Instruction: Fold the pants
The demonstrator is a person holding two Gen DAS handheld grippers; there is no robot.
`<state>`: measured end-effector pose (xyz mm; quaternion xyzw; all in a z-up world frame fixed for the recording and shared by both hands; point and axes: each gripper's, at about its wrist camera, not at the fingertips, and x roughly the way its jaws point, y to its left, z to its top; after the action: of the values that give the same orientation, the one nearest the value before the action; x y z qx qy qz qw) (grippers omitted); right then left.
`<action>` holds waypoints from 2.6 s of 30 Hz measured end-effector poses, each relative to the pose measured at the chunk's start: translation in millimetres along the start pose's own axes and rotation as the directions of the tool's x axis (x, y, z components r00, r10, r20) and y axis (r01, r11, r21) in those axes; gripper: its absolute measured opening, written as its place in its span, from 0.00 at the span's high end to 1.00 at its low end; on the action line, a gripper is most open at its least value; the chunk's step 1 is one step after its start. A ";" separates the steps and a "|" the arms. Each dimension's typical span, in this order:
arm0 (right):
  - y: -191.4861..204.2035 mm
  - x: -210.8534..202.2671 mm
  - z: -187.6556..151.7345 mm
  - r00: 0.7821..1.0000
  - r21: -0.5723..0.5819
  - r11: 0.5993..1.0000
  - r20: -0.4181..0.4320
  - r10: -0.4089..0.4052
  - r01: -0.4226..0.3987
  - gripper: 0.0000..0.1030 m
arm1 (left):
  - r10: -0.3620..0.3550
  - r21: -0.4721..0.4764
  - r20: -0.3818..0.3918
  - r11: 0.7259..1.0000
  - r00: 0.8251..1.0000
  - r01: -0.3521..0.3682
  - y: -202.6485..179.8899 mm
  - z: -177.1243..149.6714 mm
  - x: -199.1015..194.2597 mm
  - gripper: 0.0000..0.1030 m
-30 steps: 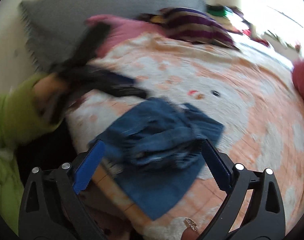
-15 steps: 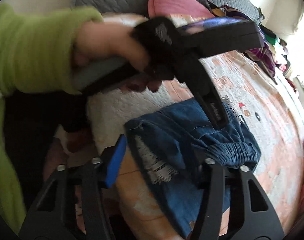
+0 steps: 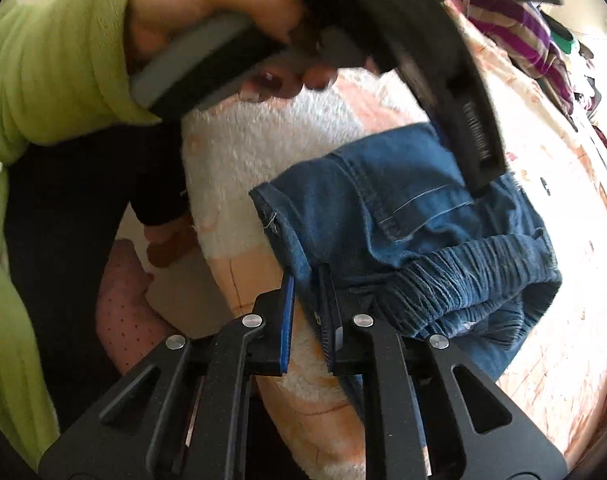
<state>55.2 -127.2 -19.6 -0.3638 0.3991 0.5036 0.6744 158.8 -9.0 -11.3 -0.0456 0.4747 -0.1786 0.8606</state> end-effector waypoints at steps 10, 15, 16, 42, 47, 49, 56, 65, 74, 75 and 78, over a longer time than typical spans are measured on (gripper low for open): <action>-23.2 -62.3 -6.1 0.960 0.062 0.989 0.255 0.117 -0.137 0.60 | -0.022 -0.016 0.067 1.000 0.998 0.023 0.7 -0.3 -22.5 0.43; -67.3 -106.3 -20.8 0.888 0.234 0.960 0.459 0.033 -0.156 0.51 | 0.002 -0.042 0.164 0.999 0.986 0.005 10.0 1.9 -55.5 0.28; -76.1 -110.7 -24.5 0.879 0.281 0.948 0.476 -0.006 -0.146 0.50 | 0.031 -0.045 0.188 0.999 0.982 -0.023 12.1 1.8 -63.5 0.21; -171.1 -38.4 -100.0 0.969 0.819 0.560 0.223 -0.108 -0.126 0.47 | 0.016 -0.194 0.014 0.981 1.000 -0.013 24.2 -30.5 -12.7 0.06; -174.0 -22.2 -99.1 0.978 0.828 0.543 0.203 -0.054 -0.142 0.52 | 0.003 -0.211 -0.005 0.977 1.000 -0.004 22.2 -36.0 -1.3 0.06; -174.5 -14.8 -96.7 0.982 0.828 0.544 0.187 -0.033 -0.139 0.55 | 0.001 -0.213 0.000 0.977 1.000 -0.001 21.3 -36.6 0.8 0.06; -178.2 1.8 -88.8 0.982 0.818 0.550 0.187 0.024 -0.169 0.69 | -0.026 -0.225 0.013 0.974 1.000 0.029 16.9 -36.7 4.1 0.08; -171.3 -2.3 -79.9 0.977 0.785 0.595 0.211 0.004 -0.172 0.86 | -0.031 -0.181 0.075 0.982 0.997 0.045 -2.3 -34.5 -2.5 0.61; -149.9 -31.1 -50.2 0.950 0.690 0.717 0.278 -0.140 -0.097 0.94 | -0.014 -0.163 0.136 0.986 0.991 0.036 0.2 -21.5 -23.9 0.70; -149.6 -33.1 -47.2 0.946 0.685 0.723 0.287 -0.150 -0.093 0.94 | -0.002 -0.163 0.150 0.986 0.989 0.027 2.0 -18.8 -27.1 0.70; -153.2 -38.4 -34.3 0.932 0.673 0.734 0.316 -0.178 -0.088 0.94 | 0.010 -0.179 0.180 0.984 0.984 0.023 10.0 -10.5 -34.4 0.70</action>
<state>191.2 -207.7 14.4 -0.0046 0.4153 0.3645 0.8334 135.9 13.3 8.1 -0.1406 0.4089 -0.1328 0.8919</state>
